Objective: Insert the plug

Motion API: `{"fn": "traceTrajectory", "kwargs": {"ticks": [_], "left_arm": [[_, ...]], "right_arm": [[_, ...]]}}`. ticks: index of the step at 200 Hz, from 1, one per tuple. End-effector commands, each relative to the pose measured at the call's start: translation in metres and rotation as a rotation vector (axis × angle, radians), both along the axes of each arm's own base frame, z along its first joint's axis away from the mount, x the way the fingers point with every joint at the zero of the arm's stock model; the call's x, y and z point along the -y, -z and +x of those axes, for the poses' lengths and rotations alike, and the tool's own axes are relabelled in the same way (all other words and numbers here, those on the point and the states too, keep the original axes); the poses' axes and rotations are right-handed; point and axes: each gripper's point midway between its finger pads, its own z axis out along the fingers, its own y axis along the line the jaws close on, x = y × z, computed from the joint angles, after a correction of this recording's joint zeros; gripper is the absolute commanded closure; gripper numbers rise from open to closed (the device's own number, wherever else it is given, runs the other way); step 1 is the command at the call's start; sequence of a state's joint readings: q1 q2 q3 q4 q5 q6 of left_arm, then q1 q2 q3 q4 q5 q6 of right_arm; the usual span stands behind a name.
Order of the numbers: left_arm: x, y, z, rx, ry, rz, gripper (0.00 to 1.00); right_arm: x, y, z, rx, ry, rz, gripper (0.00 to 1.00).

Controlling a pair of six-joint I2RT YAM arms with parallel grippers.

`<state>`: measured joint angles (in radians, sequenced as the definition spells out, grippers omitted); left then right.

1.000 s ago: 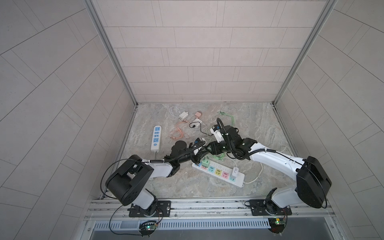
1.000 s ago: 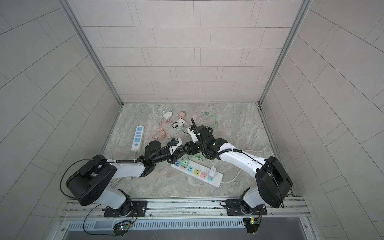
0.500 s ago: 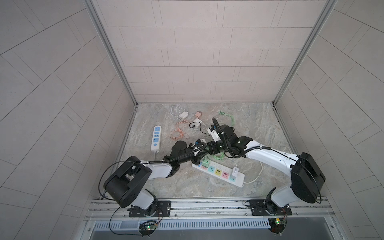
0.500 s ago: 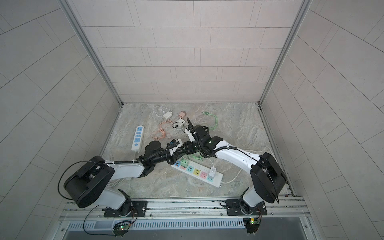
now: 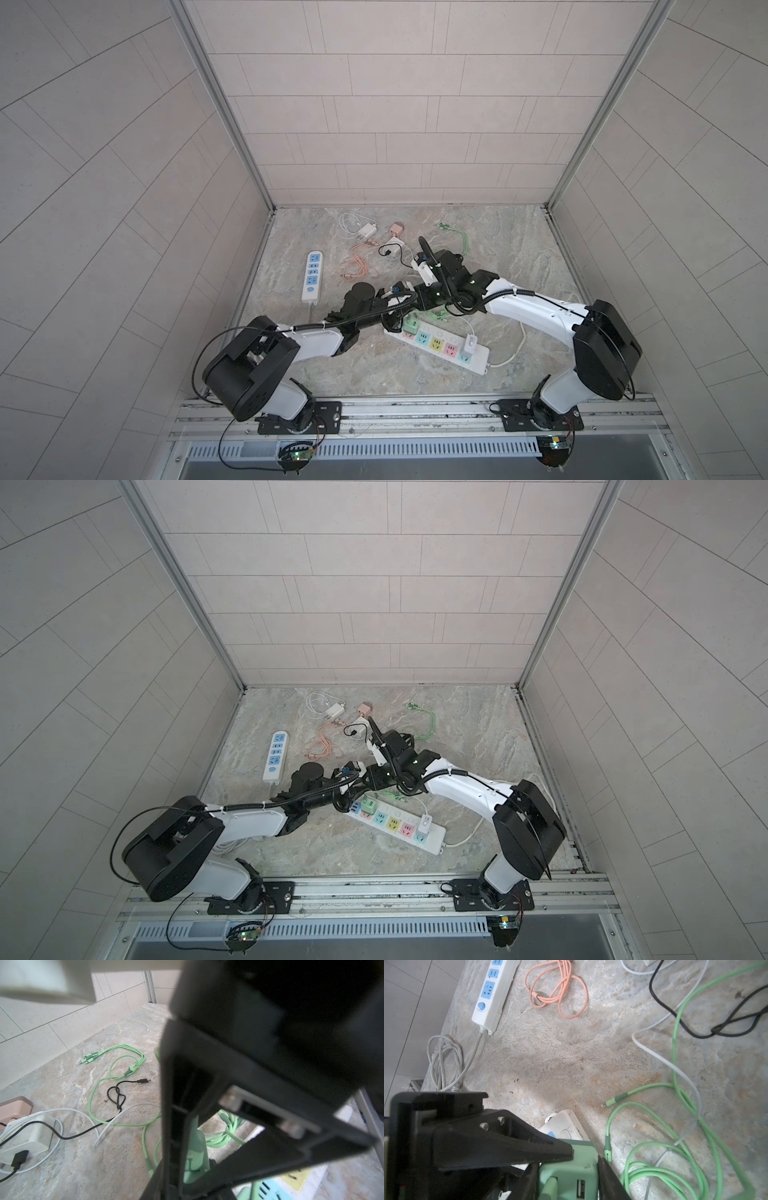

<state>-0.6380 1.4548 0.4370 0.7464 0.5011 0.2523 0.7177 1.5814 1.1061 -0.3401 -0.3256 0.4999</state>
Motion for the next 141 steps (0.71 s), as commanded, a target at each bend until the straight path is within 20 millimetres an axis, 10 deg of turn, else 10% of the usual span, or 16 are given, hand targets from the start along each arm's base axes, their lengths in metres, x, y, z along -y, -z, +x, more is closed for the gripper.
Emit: {"fn": "traceTrajectory", "kwargs": {"ticks": [1,141], "left_arm": [[0.009,-0.056,0.01,0.181,0.008,-0.109,0.77],[-0.009,-0.078,0.013,0.214,-0.115,-0.209,0.37]], "right_arm": [[0.018,0.031,-0.015,-0.097,-0.009,-0.133,0.67],[0.043,-0.014,0.01,0.033,0.116,-0.156,0.91]]}}
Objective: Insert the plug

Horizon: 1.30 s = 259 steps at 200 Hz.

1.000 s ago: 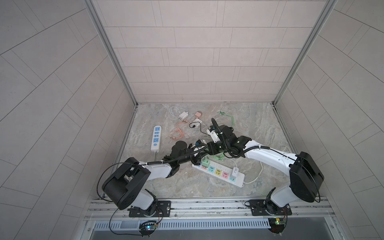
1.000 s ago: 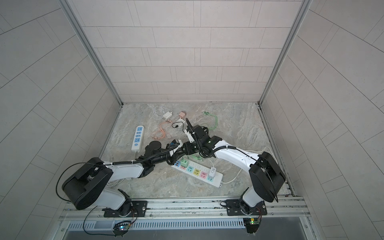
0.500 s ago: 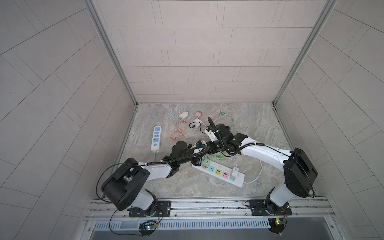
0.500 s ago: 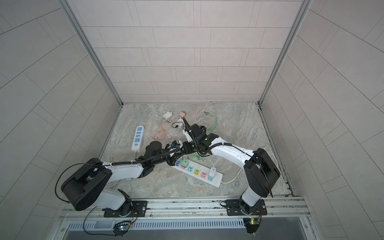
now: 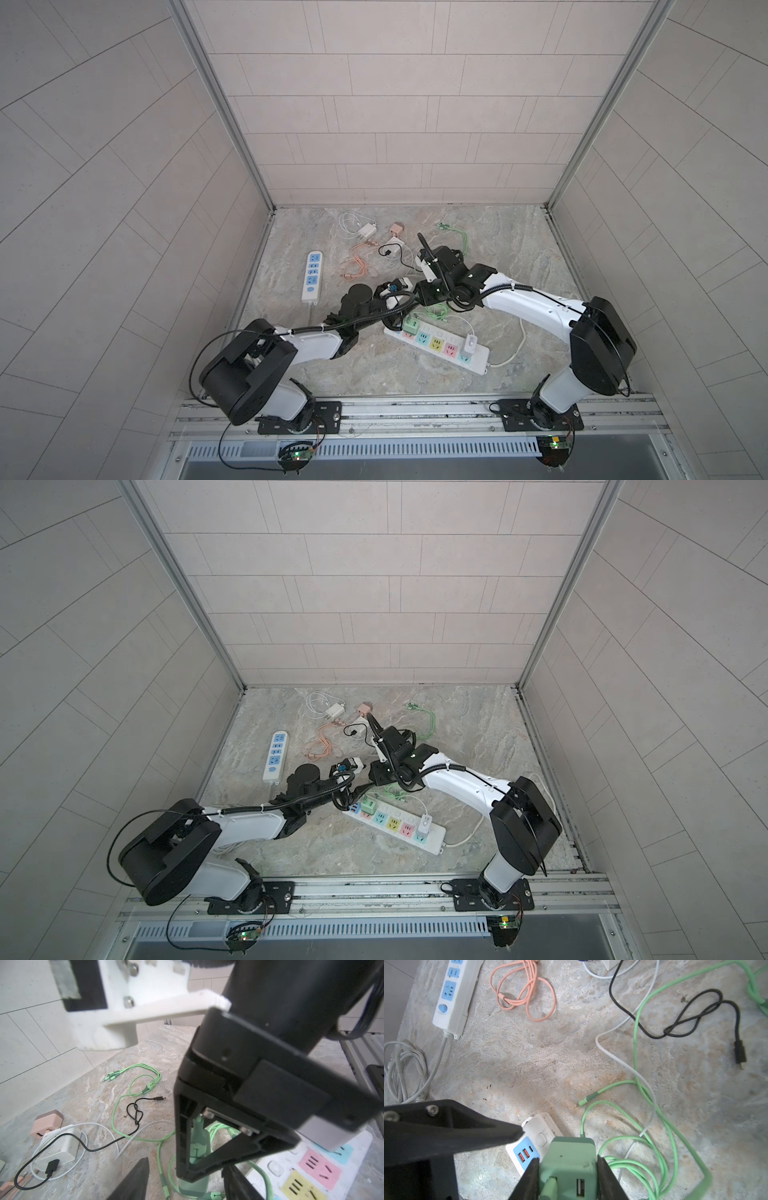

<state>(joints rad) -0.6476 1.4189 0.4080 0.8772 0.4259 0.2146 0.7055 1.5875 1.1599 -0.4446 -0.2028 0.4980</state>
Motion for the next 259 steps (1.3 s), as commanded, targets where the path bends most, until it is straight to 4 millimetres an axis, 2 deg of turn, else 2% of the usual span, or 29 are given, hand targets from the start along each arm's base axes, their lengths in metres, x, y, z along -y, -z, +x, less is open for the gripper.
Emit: {"fn": "traceTrajectory", "kwargs": {"ticks": [1,51,83,120,150,181,223,259], "left_arm": [[-0.006,-0.049,0.004,0.124,-0.044,-0.125,0.36],[-0.034,-0.066,0.013,0.097,-0.213,-0.179,0.31],[-0.05,-0.072,0.017,0.002,-0.321,-0.193,0.3],[-0.068,-0.07,0.013,-0.084,-0.406,-0.233,0.3],[-0.086,-0.053,0.016,-0.201,-0.527,-0.265,0.28],[-0.089,-0.029,0.015,-0.331,-0.581,-0.246,0.28],[-0.107,0.002,0.009,-0.456,-0.695,-0.21,0.28],[-0.107,0.025,-0.003,-0.513,-0.676,-0.211,0.28]], "right_arm": [[0.02,-0.013,-0.003,0.012,0.032,-0.044,0.91],[0.042,-0.044,-0.004,0.073,0.059,-0.04,0.91],[0.06,-0.059,-0.023,0.09,0.076,-0.03,0.91],[0.08,-0.063,-0.05,0.075,0.113,-0.03,0.91],[0.083,-0.054,-0.069,0.052,0.145,-0.043,0.91],[0.073,-0.044,-0.084,0.047,0.155,-0.067,0.92],[0.057,-0.033,-0.093,0.062,0.204,-0.085,0.93],[0.041,-0.018,-0.096,0.043,0.249,-0.111,0.94]]}}
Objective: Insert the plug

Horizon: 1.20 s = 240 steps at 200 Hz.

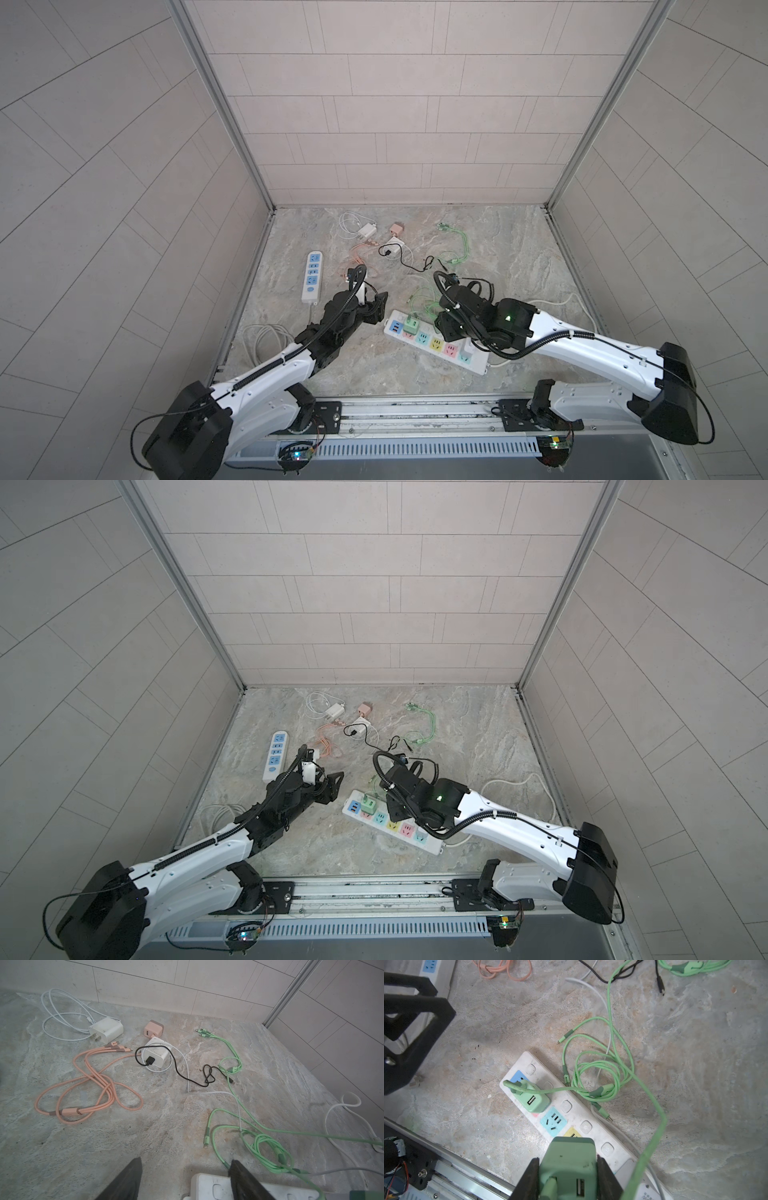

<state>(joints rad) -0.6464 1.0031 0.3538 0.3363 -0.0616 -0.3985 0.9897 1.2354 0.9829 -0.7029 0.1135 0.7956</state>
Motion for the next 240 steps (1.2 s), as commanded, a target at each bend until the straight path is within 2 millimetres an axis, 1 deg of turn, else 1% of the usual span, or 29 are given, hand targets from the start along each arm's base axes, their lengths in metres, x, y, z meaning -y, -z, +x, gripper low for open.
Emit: {"fn": "traceTrajectory", "kwargs": {"ticks": [1,17,26,29,35,57,77,100,121,168,190,206,240], "left_arm": [[-0.007,0.02,-0.007,-0.066,-0.028,-0.016,0.28],[-0.007,0.031,-0.01,-0.096,-0.024,-0.011,0.29],[-0.004,0.03,-0.01,-0.092,-0.014,-0.023,0.3],[-0.007,0.04,-0.014,-0.108,-0.015,-0.014,0.3],[-0.008,0.044,-0.015,-0.114,-0.016,-0.018,0.3],[-0.004,0.05,-0.017,-0.124,-0.002,-0.043,0.3],[0.001,0.057,-0.017,-0.153,0.007,-0.055,0.31],[0.012,0.065,-0.017,-0.187,0.045,-0.08,0.35],[0.021,0.07,-0.017,-0.202,0.081,-0.102,0.41],[0.032,0.077,-0.02,-0.212,0.132,-0.129,0.46],[0.041,0.08,-0.025,-0.233,0.169,-0.16,0.49],[0.046,0.083,-0.031,-0.25,0.192,-0.167,0.5],[0.054,0.088,-0.045,-0.257,0.212,-0.146,0.51]], "right_arm": [[-0.003,0.004,0.008,0.012,0.114,0.005,0.94],[-0.005,0.011,0.009,-0.008,0.152,0.013,0.95],[-0.005,0.015,0.008,-0.014,0.171,0.015,0.95],[-0.005,0.015,0.009,-0.016,0.178,0.016,0.95],[-0.004,0.015,0.009,-0.016,0.192,0.021,0.95],[-0.001,0.017,0.012,-0.008,0.242,0.033,0.95],[-0.002,0.018,0.014,-0.015,0.277,0.046,0.95],[-0.002,0.021,0.012,-0.035,0.309,0.056,0.95],[-0.006,0.024,0.009,-0.073,0.334,0.082,0.96],[-0.013,0.025,0.01,-0.109,0.336,0.07,0.96],[-0.021,0.032,0.011,-0.134,0.334,0.063,0.96],[-0.023,0.035,0.011,-0.141,0.343,0.064,0.96],[-0.024,0.034,0.011,-0.143,0.34,0.082,0.96]]}}
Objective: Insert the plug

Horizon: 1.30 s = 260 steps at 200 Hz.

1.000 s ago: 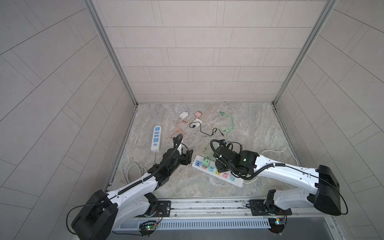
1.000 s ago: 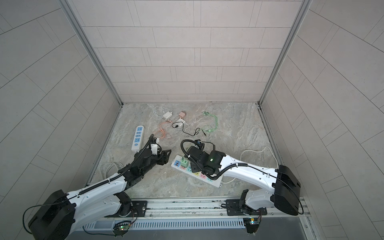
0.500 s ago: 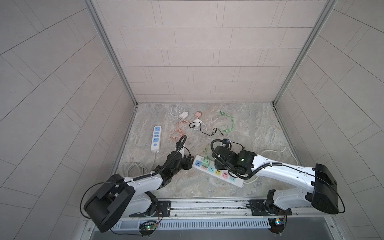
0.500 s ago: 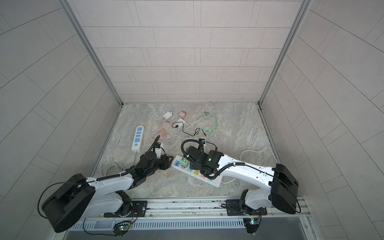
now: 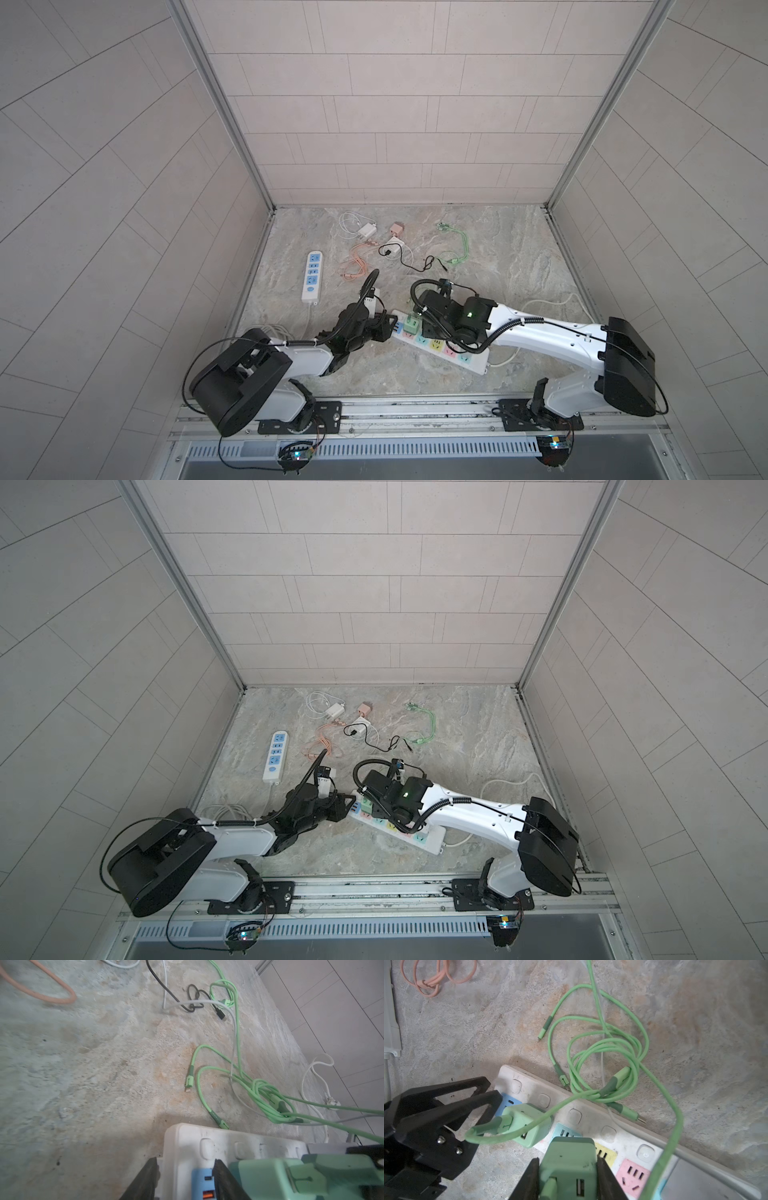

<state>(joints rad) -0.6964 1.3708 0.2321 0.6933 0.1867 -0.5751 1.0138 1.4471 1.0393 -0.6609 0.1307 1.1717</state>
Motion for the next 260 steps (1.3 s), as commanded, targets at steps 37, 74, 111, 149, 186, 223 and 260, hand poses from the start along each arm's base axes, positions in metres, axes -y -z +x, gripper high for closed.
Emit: {"fn": "traceTrajectory", "kwargs": {"ticks": [37,74,111,149,186,223,260], "left_arm": [[0.016,0.005,-0.021,-0.001,0.056,-0.005,0.53],[0.033,0.008,-0.042,-0.002,0.109,-0.012,0.56],[0.044,0.007,-0.06,0.024,0.142,-0.007,0.57],[0.034,0.002,-0.061,0.061,0.118,0.003,0.57],[0.018,-0.014,-0.057,0.117,0.078,0.048,0.51],[-0.003,-0.035,-0.053,0.173,0.013,0.067,0.4],[-0.016,-0.045,-0.051,0.216,-0.031,0.069,0.38]], "right_arm": [[0.006,-0.001,0.0,-0.007,0.046,0.016,0.96],[0.018,0.0,-0.003,-0.005,0.07,0.018,0.96],[0.03,-0.002,-0.011,-0.01,0.074,0.014,0.96],[0.038,-0.003,-0.014,-0.012,0.084,0.004,0.97],[0.037,-0.002,-0.017,-0.026,0.084,0.01,0.98],[0.038,0.004,-0.019,-0.04,0.086,-0.001,0.99],[0.043,0.009,-0.023,-0.048,0.094,0.004,0.99]]}}
